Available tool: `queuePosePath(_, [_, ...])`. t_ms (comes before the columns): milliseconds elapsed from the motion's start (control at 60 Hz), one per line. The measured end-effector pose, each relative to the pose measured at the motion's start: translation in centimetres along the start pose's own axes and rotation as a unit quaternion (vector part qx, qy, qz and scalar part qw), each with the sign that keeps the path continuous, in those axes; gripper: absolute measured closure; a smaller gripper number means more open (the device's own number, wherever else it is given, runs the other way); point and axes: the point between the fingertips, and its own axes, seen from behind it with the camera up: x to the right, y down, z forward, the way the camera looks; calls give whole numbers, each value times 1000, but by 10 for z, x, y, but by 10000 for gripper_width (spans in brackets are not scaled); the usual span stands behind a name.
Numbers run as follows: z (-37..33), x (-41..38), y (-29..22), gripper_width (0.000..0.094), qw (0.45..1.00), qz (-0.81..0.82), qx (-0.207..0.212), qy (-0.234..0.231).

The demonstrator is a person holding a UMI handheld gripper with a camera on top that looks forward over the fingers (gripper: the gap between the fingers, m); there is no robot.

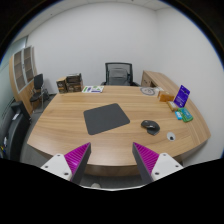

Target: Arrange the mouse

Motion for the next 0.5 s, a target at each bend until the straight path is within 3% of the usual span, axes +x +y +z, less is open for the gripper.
queuePosePath(500, [31,94,7,76,999,8,1,38])
